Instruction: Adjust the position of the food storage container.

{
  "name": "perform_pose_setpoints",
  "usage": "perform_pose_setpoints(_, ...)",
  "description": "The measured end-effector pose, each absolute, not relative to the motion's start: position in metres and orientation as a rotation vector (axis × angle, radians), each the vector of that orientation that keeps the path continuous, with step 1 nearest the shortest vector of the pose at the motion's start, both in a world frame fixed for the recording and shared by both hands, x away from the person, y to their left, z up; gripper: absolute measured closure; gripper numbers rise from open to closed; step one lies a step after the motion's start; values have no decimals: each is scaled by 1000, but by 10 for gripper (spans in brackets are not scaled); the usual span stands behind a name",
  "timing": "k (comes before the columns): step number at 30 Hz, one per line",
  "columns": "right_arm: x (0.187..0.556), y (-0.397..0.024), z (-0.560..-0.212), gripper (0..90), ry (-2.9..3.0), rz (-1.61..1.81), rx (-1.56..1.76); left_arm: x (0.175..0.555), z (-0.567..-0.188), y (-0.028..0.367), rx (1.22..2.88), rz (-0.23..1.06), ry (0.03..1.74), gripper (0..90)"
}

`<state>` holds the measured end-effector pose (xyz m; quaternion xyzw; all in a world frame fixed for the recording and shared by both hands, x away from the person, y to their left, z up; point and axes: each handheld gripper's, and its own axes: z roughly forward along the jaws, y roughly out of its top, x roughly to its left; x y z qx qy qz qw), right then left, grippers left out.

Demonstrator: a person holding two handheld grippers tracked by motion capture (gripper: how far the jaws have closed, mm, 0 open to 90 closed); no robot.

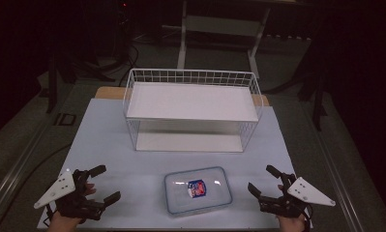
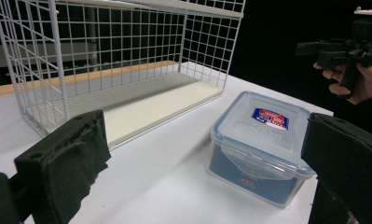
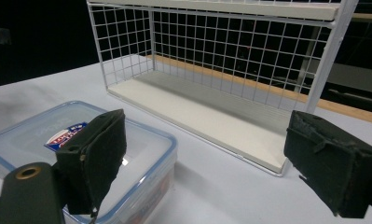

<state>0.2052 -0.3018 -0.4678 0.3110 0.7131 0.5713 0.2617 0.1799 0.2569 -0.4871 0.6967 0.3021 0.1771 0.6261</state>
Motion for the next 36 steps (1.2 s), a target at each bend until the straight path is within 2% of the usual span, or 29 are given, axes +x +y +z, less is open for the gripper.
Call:
perform_pose_setpoints(6,204,-301,-466,121,1926,1565,852,179,-485,255,1593,412,681,7)
perform_pose_setpoints(12,198,-282,-459,118,1973,1585,895,179,-484,254,1599,415,678,7)
perform_pose_setpoints(18,190,-255,-454,156,2102,1660,872,179,-484,254,1601,420,676,7)
perform_pose_setpoints(21,184,-241,-457,210,2165,1650,840,180,-484,253,1604,420,675,7)
perform_pose_setpoints(23,182,-232,-459,258,2235,1672,825,180,-484,253,1607,419,676,7)
perform_pose_setpoints(28,170,-211,-466,544,2336,1647,745,180,-484,253,1612,417,676,7)
perform_pose_setpoints(36,162,-192,-484,802,2494,1589,693,181,-484,251,1620,423,675,7)
